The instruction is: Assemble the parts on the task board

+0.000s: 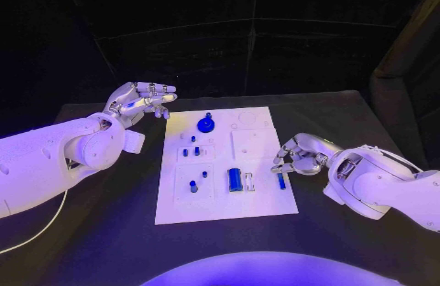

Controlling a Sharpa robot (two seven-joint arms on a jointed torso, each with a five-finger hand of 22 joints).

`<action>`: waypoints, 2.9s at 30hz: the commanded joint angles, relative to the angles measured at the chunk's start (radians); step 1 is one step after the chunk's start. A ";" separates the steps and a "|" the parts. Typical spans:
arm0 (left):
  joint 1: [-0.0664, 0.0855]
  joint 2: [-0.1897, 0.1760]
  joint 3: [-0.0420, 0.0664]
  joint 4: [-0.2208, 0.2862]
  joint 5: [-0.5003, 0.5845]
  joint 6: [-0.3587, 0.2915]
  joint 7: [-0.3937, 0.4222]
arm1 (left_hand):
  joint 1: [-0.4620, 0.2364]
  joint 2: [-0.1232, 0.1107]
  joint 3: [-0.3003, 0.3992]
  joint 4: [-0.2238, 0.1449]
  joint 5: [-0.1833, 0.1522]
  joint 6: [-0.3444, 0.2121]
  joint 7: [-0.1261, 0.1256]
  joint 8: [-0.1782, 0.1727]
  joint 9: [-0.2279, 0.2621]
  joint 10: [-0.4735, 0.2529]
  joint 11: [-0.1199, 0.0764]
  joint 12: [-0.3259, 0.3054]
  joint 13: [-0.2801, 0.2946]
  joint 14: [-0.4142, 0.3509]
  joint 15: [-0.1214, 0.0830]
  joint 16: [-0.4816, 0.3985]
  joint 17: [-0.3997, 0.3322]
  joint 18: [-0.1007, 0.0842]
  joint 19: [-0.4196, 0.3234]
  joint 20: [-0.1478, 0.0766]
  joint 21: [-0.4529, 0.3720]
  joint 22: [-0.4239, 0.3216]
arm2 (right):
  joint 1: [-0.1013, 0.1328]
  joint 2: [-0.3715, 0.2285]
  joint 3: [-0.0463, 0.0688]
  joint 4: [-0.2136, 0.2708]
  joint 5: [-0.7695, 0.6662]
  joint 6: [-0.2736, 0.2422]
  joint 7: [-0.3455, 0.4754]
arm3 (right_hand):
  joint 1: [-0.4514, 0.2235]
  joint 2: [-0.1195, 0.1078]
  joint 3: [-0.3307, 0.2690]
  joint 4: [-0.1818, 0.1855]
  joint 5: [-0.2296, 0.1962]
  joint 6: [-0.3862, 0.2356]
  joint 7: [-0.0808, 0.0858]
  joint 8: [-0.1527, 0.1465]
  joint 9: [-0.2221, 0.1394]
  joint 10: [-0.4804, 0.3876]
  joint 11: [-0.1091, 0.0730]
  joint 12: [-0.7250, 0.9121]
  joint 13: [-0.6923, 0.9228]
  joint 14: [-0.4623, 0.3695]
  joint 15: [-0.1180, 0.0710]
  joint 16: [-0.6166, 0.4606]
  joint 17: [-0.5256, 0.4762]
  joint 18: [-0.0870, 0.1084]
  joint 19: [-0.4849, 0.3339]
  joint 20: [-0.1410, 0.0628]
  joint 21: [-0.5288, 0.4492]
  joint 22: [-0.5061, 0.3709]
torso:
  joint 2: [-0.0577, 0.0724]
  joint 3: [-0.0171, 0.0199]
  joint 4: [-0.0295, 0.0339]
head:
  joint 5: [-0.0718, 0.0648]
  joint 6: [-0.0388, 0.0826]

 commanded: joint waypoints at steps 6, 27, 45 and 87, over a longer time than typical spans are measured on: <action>0.000 0.006 -0.001 0.004 0.003 0.006 0.012 | 0.011 0.002 -0.006 0.000 0.002 -0.006 -0.001 0.004 -0.001 -0.006 -0.002 0.007 -0.001 -0.008 0.000 0.000 -0.001 0.013 -0.010 0.000 -0.006 -0.001 | 0.001 0.003 -0.001 -0.012 -0.132 0.107 -0.184 | -0.074 -0.035 -0.051 0.037 0.075 0.023 -0.008 -0.011 0.007 -0.009 -0.011 -0.025 -0.053 0.074 -0.007 -0.013 0.121 0.001 0.012 0.000 -0.012 0.007 | 0.001 0.0021 -0.0024 | -0.023 0.004; -0.003 0.006 -0.004 0.000 0.003 0.009 0.009 | 0.011 0.002 -0.006 0.000 0.002 -0.006 -0.001 0.004 -0.001 -0.006 -0.002 0.007 -0.001 -0.008 0.000 0.000 -0.001 0.013 -0.010 0.000 -0.006 -0.001 | -0.005 0.046 -0.002 -0.019 -0.260 0.221 -0.269 | -0.102 -0.056 -0.108 0.082 0.065 0.064 -0.026 0.006 0.049 -0.007 -0.025 -0.030 -0.052 0.075 -0.019 -0.017 0.120 0.001 0.012 -0.011 -0.016 0.005 | 0.002 0.0006 0.0011 | -0.030 -0.001; -0.003 0.005 -0.004 -0.002 0.003 0.011 0.007 | 0.011 0.002 -0.006 0.000 0.002 -0.006 -0.001 0.004 -0.001 -0.006 -0.002 0.007 -0.001 -0.008 0.000 0.000 -0.001 0.013 -0.010 0.000 -0.006 -0.001 | -0.017 0.091 -0.002 -0.046 -0.339 0.296 -0.283 | 0.035 -0.019 -0.072 0.011 0.059 0.054 -0.030 0.004 0.099 -0.008 -0.030 -0.038 -0.051 0.076 -0.025 -0.016 0.124 0.000 0.014 -0.018 -0.017 0.009 | 0.001 0.0006 0.0016 | -0.029 -0.007; -0.004 -0.003 -0.005 0.006 0.003 0.015 0.003 | 0.012 0.003 -0.007 -0.001 0.002 -0.007 -0.001 0.005 -0.001 -0.008 -0.002 0.009 -0.001 -0.010 0.001 0.001 -0.002 0.013 -0.012 0.000 -0.006 -0.001 | -0.021 0.142 -0.002 0.002 -0.097 0.025 -0.281 | -0.035 -0.142 0.254 0.079 0.405 0.055 -0.014 -0.089 0.072 -0.009 -0.020 -0.043 -0.043 0.080 -0.016 -0.007 0.145 -0.002 0.020 -0.010 -0.012 0.022 | 0.000 -0.0013 0.0009 | -0.011 -0.015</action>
